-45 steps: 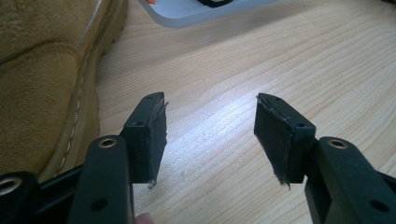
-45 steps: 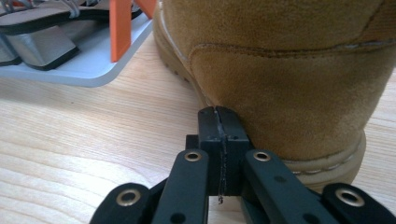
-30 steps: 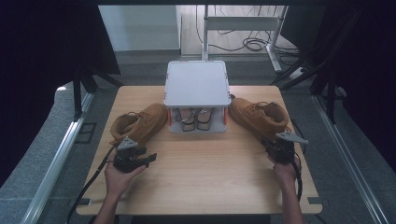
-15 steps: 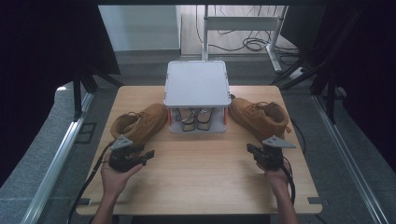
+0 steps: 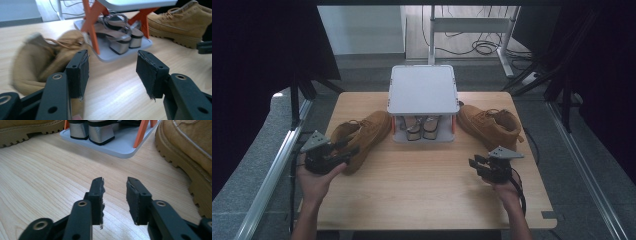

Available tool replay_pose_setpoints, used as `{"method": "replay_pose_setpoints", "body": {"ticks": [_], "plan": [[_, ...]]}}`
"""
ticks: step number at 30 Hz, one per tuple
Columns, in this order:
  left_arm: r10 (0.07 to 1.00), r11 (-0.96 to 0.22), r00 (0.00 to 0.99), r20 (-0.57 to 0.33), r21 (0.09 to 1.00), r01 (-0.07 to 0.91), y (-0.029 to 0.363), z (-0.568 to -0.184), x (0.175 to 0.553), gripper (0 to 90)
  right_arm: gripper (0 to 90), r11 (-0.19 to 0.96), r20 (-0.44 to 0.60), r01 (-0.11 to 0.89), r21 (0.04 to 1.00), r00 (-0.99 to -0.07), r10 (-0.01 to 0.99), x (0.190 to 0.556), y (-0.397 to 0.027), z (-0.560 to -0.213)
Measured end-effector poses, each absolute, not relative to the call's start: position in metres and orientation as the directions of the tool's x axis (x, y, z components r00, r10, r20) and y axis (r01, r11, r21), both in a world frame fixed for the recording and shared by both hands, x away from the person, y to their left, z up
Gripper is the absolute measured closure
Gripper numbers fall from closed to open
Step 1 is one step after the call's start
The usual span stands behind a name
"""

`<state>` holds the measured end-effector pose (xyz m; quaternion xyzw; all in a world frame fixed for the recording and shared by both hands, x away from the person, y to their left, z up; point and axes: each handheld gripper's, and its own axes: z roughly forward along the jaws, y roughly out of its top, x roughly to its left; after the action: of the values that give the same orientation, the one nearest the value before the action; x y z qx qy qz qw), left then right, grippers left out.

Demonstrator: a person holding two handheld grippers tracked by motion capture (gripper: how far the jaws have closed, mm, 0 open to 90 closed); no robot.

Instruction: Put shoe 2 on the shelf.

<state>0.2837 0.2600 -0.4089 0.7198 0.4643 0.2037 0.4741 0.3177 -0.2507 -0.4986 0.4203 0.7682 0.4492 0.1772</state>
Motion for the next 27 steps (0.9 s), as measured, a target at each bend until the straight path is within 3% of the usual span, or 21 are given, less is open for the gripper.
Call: {"method": "replay_pose_setpoints", "body": {"ticks": [12, 27], "plan": [[0.91, -0.105, 0.397, -0.116, 0.864, 0.493, 0.293, -0.391, 0.305, 44.1, 58.8, 0.251, 0.096, 0.499, 0.829, -0.569, 0.817, 0.318, -0.251, -0.502], [0.939, -0.158, 0.335, -0.081, 0.762, 0.628, 0.306, -0.406, 0.352, 43.7, 56.9, 0.256, 0.085, 0.509, 0.822, -0.555, 0.828, 0.318, -0.253, -0.503]]}}
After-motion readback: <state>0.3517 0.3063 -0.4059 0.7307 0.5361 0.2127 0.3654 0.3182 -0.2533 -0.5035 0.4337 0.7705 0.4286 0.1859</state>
